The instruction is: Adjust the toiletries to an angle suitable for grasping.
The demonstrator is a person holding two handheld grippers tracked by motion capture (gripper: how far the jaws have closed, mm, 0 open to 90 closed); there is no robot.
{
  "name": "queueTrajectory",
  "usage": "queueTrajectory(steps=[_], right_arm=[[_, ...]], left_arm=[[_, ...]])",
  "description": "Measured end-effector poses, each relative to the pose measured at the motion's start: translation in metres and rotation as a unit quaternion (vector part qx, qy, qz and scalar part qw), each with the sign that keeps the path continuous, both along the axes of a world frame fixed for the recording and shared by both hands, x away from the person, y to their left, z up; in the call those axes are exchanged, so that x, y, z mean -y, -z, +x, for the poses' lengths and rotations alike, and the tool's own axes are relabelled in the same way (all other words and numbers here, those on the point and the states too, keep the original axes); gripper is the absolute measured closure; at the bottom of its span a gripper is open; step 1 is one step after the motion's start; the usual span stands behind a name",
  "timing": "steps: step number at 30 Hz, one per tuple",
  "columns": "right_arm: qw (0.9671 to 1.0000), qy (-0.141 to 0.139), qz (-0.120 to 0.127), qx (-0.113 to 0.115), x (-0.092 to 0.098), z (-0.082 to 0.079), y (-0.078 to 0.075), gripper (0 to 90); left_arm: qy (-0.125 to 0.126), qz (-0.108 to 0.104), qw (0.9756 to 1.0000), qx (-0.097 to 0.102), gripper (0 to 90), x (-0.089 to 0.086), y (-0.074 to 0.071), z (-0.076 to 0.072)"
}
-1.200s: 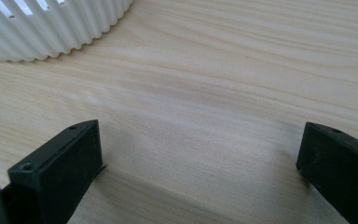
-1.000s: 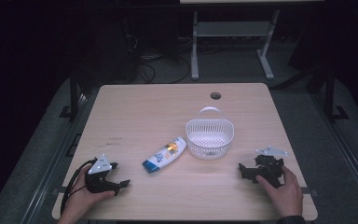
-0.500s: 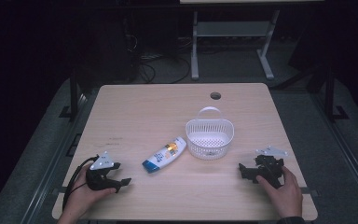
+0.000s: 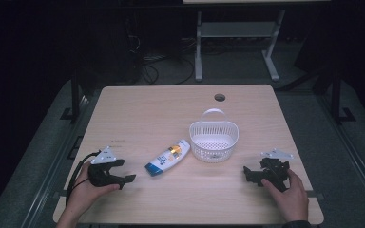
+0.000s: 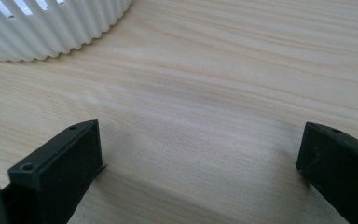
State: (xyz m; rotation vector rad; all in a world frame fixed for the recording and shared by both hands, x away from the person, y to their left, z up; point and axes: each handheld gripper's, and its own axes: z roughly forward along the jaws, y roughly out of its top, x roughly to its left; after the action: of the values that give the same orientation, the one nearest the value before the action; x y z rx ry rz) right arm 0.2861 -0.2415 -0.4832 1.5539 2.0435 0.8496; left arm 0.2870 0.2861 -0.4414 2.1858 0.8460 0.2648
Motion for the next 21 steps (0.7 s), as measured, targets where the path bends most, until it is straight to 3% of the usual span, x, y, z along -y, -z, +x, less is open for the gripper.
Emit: queueTrajectory(steps=[21], right_arm=[[1.0000,0.000,0.000,0.000,0.000,0.000,0.000,0.0]], left_arm=[[0.025,0.003,0.9997,0.002,21.1,0.037,-0.021,0.024]])
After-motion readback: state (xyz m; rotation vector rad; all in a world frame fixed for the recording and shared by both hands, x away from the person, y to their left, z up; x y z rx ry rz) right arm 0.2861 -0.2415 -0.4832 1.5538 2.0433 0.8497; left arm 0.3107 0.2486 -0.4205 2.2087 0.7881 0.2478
